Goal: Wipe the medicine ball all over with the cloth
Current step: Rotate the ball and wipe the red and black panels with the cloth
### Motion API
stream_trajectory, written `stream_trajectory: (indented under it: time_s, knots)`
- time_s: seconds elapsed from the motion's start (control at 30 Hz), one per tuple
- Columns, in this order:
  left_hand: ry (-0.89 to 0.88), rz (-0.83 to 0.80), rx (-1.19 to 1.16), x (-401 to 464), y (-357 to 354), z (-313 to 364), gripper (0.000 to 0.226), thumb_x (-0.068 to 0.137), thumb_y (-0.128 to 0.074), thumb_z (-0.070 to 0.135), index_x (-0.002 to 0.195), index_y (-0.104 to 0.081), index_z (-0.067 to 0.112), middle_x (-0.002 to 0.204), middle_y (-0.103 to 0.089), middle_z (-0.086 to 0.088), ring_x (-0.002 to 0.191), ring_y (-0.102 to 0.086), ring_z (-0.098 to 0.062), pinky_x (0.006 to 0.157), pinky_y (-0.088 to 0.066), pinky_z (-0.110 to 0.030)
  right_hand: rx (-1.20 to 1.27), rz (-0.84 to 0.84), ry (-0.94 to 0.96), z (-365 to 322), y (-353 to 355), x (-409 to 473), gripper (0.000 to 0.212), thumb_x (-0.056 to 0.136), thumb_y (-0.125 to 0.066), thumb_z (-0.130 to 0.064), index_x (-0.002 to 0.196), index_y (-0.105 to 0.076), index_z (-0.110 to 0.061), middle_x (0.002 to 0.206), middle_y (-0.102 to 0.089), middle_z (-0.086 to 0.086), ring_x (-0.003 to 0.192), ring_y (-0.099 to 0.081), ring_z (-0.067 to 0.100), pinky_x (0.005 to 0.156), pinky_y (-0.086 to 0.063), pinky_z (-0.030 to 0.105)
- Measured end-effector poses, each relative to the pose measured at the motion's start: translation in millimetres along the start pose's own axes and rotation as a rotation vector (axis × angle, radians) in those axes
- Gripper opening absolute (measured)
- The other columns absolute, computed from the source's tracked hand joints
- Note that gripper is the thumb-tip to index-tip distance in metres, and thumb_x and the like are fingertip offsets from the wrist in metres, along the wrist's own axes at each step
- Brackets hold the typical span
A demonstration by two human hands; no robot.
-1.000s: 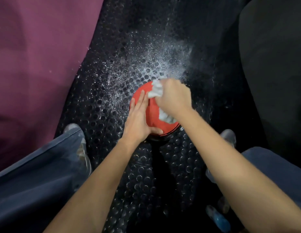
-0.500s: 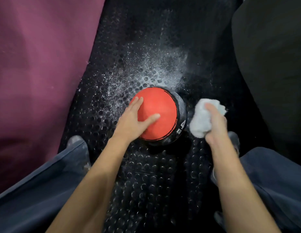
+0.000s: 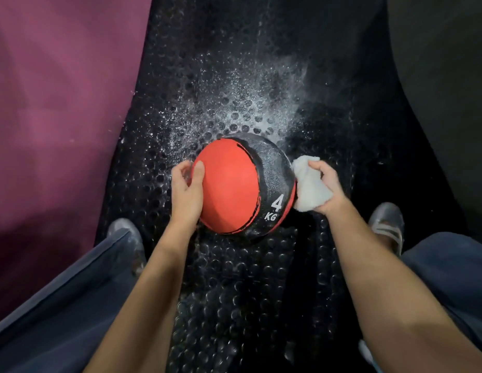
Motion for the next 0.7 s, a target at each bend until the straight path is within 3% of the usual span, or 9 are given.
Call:
stream_trajectory:
  time_s: [0.1,0.17,0.27,0.33,0.4,0.47,0.53,0.6,0.7]
  knots:
    - [0.310,-0.106,-0.070,10.8,-5.9,-19.0,0.090,0.077,-0.054,0.075,0.149,-0.029,0.027,0.145,-0.044,-0.004,0.122,-0.049,-0.024,0.103,-0.040,-0.045,0.000,-0.021,-0.051,4.4,-6.9,4.6,0.033,0.092,-0.045,-0.034,0.073,-0.060,-0.012,0.064,-0.058,0.004,0.058,-0.058,0.017,0.059,-0.047,0.022]
    - [0.427,-0.202,-0.063,8.6,-6.4,-21.8,0.096,0.067,-0.053,0.085,0.146,-0.033,0.033,0.136,-0.052,-0.004,0.115,-0.055,-0.028,0.094,-0.046,-0.053,0.014,-0.050,-0.050,10.8,-10.4,3.6,0.033,0.094,-0.044,-0.039,0.077,-0.057,-0.015,0.059,-0.060,0.001,0.056,-0.059,0.015,0.056,-0.048,0.021]
    - [0.404,-0.282,-0.114,7.1,-12.9,-19.0,0.099,0.056,-0.047,0.084,0.141,-0.041,0.034,0.123,-0.061,-0.002,0.090,-0.062,-0.018,0.055,-0.055,-0.033,0.040,-0.064,-0.039,20.5,-13.9,-0.2,0.029,0.084,-0.054,-0.048,0.087,-0.060,-0.020,0.072,-0.064,-0.001,0.069,-0.062,0.014,0.063,-0.049,0.025]
    - [0.370,-0.279,-0.175,8.5,-15.8,-20.8,0.107,0.048,-0.047,0.085,0.141,-0.042,0.031,0.124,-0.061,-0.003,0.087,-0.062,-0.016,0.041,-0.052,-0.026,0.077,-0.063,-0.079,29.2,-17.7,-3.0,0.033,0.082,-0.054,-0.052,0.078,-0.063,-0.020,0.072,-0.062,-0.001,0.069,-0.060,0.013,0.063,-0.048,0.024]
    - [0.382,-0.258,-0.235,14.7,-13.4,-29.2,0.113,0.042,-0.056,0.088,0.139,-0.046,0.032,0.126,-0.063,-0.003,0.097,-0.065,-0.022,0.052,-0.057,-0.031,0.077,-0.066,0.001,29.5,-20.9,-5.4,0.033,0.083,-0.056,-0.049,0.068,-0.059,-0.020,0.066,-0.056,-0.003,0.063,-0.054,0.011,0.060,-0.044,0.023]
    - [0.390,-0.240,-0.273,21.0,-9.1,-35.2,0.117,0.034,-0.068,0.089,0.135,-0.050,0.034,0.127,-0.064,-0.002,0.106,-0.065,-0.024,0.080,-0.057,-0.045,-0.013,-0.020,0.080,27.0,-21.1,-9.1,0.026,0.080,-0.060,-0.047,0.076,-0.055,-0.023,0.075,-0.053,-0.005,0.067,-0.052,0.008,0.063,-0.046,0.024]
    - [0.342,-0.243,-0.306,24.5,-9.6,-36.2,0.113,0.037,-0.072,0.085,0.135,-0.052,0.033,0.127,-0.064,0.001,0.111,-0.064,-0.021,0.097,-0.050,-0.047,-0.006,0.066,0.044,23.4,-11.4,-7.6,0.022,0.089,-0.053,-0.048,0.085,-0.052,-0.026,0.086,-0.053,-0.007,0.075,-0.053,0.007,0.070,-0.046,0.024]
    - [0.260,-0.249,-0.349,28.4,-16.3,-31.0,0.096,0.058,-0.068,0.079,0.137,-0.052,0.027,0.127,-0.065,0.002,0.113,-0.063,-0.016,0.096,-0.051,-0.039,0.005,0.054,0.098,3.3,-10.9,-10.1,0.020,0.093,-0.048,-0.043,0.082,-0.051,-0.027,0.084,-0.052,-0.008,0.073,-0.051,0.006,0.068,-0.043,0.023]
    - [0.157,-0.328,-0.283,38.6,-27.1,-16.9,0.084,0.077,-0.047,0.080,0.142,-0.046,0.027,0.130,-0.063,0.004,0.116,-0.061,-0.013,0.095,-0.048,-0.035,0.024,-0.194,0.229,-30.0,-32.9,-19.4,0.030,0.090,-0.047,-0.034,0.063,-0.057,-0.026,0.064,-0.050,-0.009,0.059,-0.048,0.005,0.059,-0.037,0.023]
Point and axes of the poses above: each hand's wrist, its own x-axis towards the middle knuckle, its own y-axis out of the back of the hand, z = x × y, the point moved 5 cm from there along x, towards the middle knuckle
